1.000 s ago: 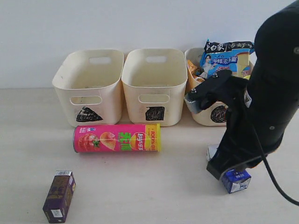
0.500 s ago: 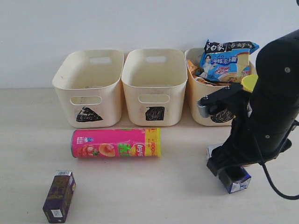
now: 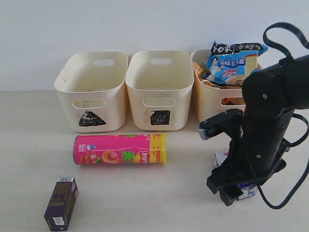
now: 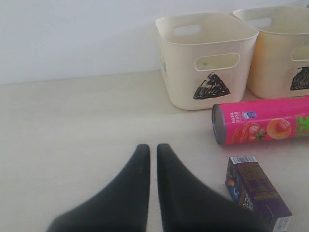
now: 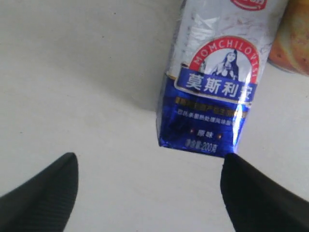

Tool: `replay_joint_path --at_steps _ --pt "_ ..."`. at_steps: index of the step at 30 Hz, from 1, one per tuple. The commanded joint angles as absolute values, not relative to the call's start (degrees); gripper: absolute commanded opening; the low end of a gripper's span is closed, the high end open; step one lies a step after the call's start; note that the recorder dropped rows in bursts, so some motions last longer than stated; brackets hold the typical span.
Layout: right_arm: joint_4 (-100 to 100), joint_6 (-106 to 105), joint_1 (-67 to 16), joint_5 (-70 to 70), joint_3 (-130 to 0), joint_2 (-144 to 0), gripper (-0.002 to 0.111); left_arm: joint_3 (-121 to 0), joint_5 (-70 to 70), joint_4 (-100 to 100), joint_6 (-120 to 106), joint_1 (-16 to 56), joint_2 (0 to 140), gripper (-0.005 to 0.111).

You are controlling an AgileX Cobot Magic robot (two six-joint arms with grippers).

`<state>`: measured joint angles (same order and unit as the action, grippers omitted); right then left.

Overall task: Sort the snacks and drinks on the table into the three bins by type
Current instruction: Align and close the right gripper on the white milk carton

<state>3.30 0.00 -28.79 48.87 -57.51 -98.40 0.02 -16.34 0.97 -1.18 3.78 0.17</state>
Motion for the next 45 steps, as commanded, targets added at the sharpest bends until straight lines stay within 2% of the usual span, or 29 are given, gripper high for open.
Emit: replay_joint_path --at_steps 1,11,31,45 --pt "5.7 0.3 -28.5 46.5 -57.3 -100.4 0.073 0.0 -16.1 1.0 -0.9 3.6 0.0 0.004" --pt "8.7 1.1 -28.5 44.6 -57.3 -101.9 0.073 0.0 -16.0 1.0 -0.9 3.6 0.0 0.004" --pt "4.1 0.0 -28.5 49.4 -60.9 -101.8 0.073 0.0 -16.1 1.0 -0.9 3.6 0.0 0.004" --pt "7.1 1.4 -28.5 45.9 -60.7 -105.1 0.073 0.0 -16.1 1.0 -0.9 3.6 0.0 0.004"
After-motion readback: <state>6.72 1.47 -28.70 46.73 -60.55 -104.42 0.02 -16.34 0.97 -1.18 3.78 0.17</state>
